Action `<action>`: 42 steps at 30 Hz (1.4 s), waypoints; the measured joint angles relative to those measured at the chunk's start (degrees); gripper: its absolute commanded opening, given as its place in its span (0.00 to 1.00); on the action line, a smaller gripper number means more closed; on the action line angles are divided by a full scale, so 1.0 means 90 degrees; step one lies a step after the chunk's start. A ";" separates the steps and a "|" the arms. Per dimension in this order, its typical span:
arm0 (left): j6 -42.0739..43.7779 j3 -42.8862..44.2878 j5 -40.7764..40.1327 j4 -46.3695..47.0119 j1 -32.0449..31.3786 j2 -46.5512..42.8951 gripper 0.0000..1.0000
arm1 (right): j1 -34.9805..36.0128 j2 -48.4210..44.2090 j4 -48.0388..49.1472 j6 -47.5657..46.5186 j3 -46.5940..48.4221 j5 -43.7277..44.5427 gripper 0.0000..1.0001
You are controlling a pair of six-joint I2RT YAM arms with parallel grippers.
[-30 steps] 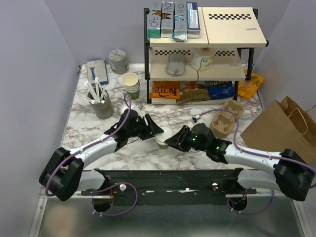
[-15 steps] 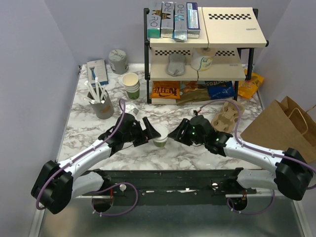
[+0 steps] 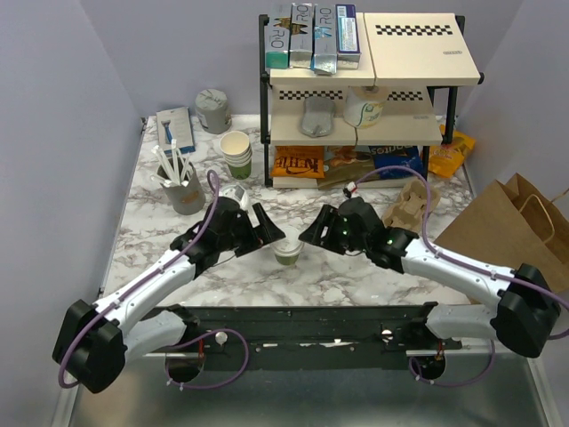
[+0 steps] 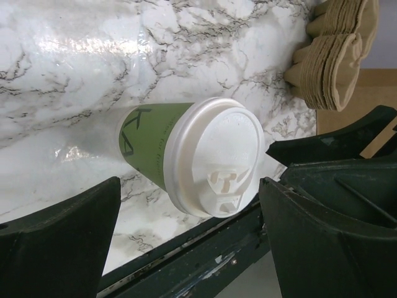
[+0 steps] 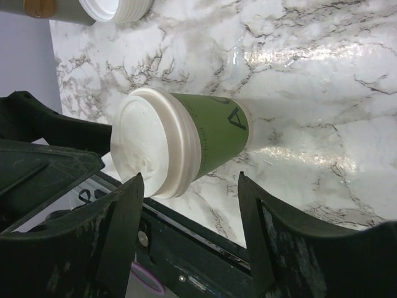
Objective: Pack the takeout coffee
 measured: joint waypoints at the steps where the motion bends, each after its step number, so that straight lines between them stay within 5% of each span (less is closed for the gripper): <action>1: 0.0019 0.0027 -0.0005 -0.0005 0.0007 0.0087 0.99 | 0.0000 0.0102 -0.0002 -0.0019 0.0083 -0.0022 0.71; 20: -0.0194 -0.0469 0.0464 0.0867 0.0080 0.0614 0.94 | -0.0002 0.0750 0.1200 0.0267 -0.0289 -0.0794 0.47; 28: -0.0393 -0.0699 0.0549 0.1180 0.0087 0.0532 0.89 | -0.0029 0.0823 0.2089 0.0469 -0.0678 -0.0879 0.26; 42: -0.0491 -0.0736 0.0648 0.1387 0.0087 0.0634 0.86 | -0.0029 0.0835 0.2040 0.0328 -0.0612 -0.0940 0.35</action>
